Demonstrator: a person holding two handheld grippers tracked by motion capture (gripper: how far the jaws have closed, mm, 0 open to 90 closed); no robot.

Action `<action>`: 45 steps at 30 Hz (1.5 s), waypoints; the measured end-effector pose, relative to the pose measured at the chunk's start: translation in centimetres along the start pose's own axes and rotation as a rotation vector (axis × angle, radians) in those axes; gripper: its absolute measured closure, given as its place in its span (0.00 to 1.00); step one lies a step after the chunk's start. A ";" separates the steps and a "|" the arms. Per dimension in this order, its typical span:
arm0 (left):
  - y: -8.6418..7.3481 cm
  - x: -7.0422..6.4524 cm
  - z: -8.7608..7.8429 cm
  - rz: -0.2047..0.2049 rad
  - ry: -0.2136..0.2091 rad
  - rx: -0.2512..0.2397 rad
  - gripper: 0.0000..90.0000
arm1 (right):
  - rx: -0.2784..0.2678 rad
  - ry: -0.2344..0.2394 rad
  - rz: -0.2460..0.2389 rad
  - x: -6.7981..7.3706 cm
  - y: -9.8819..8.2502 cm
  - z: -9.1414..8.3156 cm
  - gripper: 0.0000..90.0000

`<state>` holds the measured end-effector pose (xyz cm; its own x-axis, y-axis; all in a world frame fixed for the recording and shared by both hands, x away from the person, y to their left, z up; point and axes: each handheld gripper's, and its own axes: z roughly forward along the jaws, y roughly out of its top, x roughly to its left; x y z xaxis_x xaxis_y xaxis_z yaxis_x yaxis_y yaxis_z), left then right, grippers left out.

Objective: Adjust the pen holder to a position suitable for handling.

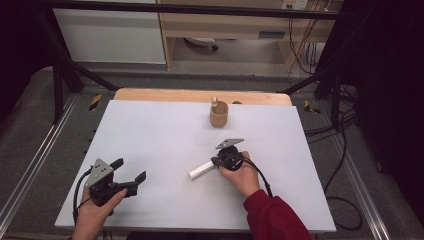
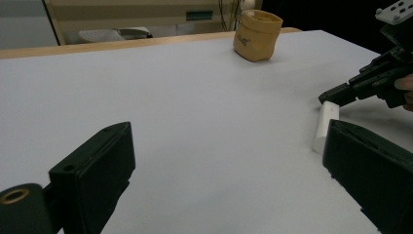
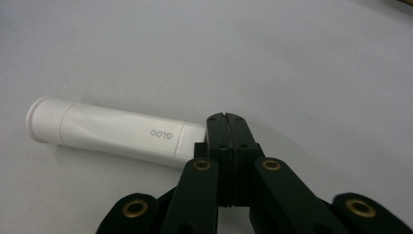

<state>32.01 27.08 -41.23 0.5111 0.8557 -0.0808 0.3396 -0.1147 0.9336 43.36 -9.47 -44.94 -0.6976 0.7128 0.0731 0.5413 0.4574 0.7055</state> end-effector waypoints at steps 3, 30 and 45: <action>0.0 0.0 0.0 0.000 -0.001 0.001 0.06 | 0.005 0.014 0.000 1.0 0.1 0.2 1.00; 0.2 -1.9 1.2 0.041 -0.043 0.049 0.07 | -0.065 -0.004 -0.058 3.5 -1.3 -1.5 0.98; 1.2 -5.8 3.9 0.105 -0.121 0.225 0.08 | -0.223 -0.208 0.020 0.2 -4.5 -9.2 0.16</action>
<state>32.54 19.98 -40.96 0.6388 0.7683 -0.0413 0.4396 -0.3203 0.8392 36.50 -16.29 -41.58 -0.5642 0.8246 -0.0410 0.4218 0.3305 0.8443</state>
